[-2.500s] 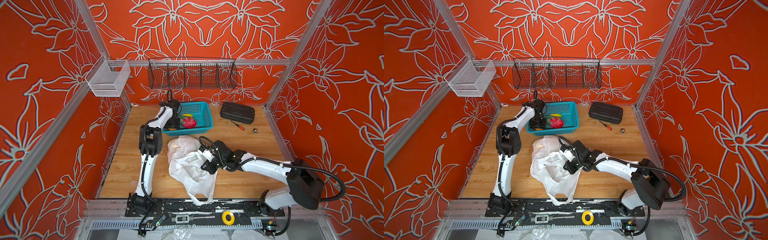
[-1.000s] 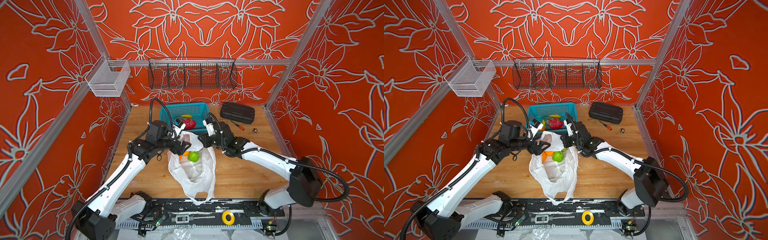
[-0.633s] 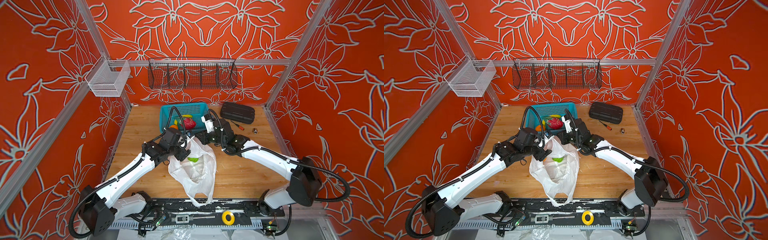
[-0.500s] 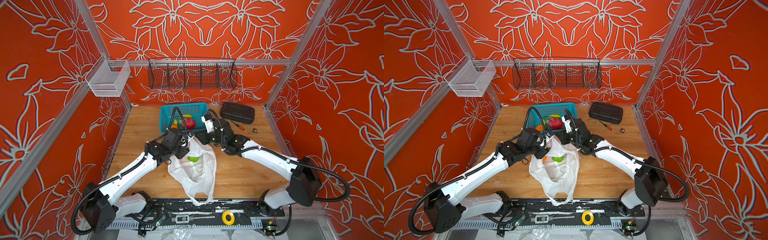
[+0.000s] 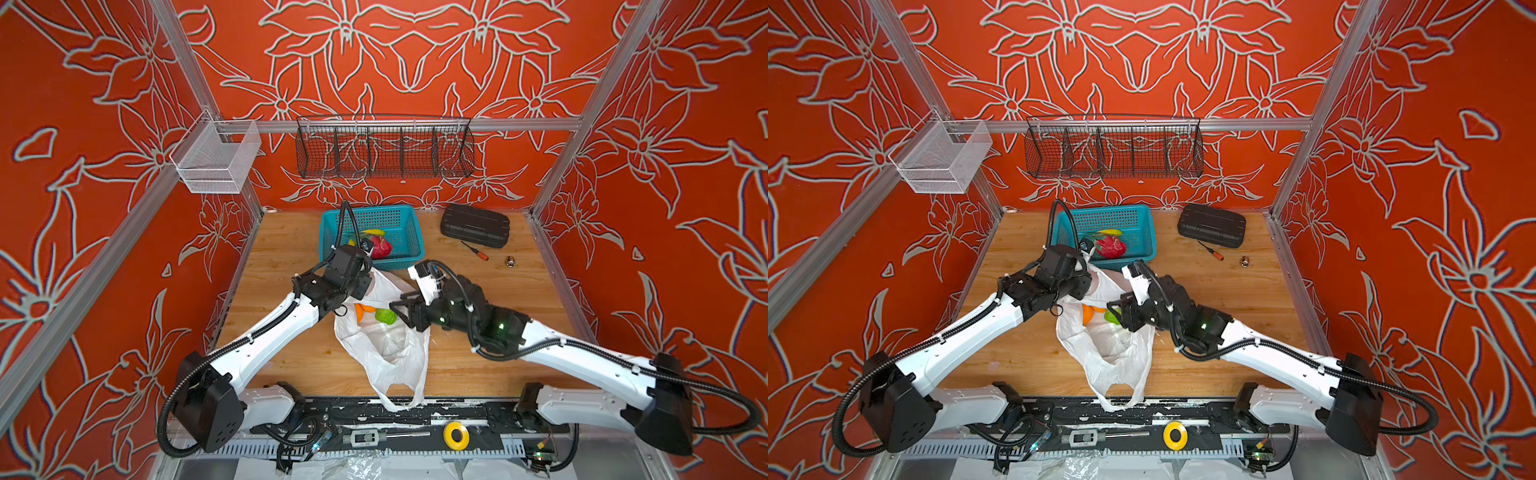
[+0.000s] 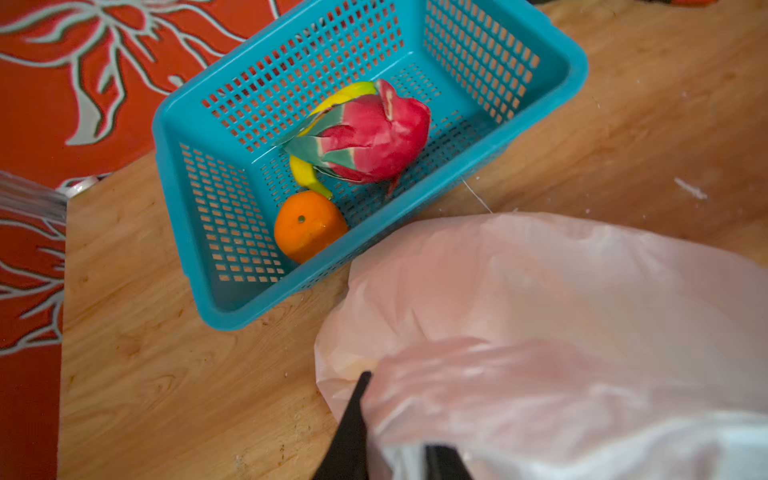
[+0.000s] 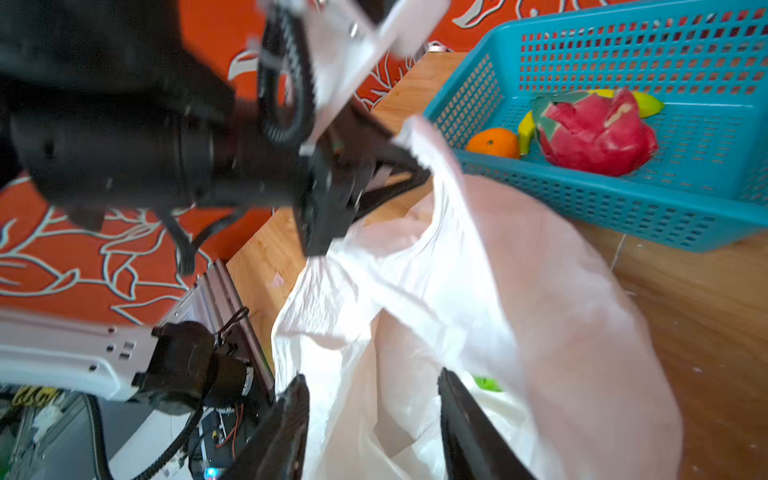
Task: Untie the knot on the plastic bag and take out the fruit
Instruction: 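Grasp the bag rim with the left gripper while the right gripper lowers into the bag, then close the right gripper on the green fruit inside the bag and lift it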
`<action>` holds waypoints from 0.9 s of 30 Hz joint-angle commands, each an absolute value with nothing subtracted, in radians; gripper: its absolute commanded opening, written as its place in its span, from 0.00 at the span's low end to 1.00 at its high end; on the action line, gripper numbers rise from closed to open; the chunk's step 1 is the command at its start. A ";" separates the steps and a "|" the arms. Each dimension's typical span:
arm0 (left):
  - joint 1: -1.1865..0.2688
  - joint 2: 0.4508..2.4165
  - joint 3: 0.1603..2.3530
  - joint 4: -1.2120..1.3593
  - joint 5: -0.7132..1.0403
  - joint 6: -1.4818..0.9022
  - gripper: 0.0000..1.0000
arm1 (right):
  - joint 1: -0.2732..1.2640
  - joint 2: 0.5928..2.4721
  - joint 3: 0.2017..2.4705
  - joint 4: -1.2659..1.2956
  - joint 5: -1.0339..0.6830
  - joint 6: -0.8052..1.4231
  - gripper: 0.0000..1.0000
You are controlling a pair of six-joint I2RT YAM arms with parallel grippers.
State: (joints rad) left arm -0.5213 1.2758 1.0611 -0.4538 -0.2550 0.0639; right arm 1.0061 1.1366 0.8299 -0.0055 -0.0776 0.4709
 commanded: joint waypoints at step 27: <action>-0.464 1.231 1.114 -0.518 -0.151 -0.105 0.13 | 1.062 1.739 1.101 -0.202 0.347 0.649 0.89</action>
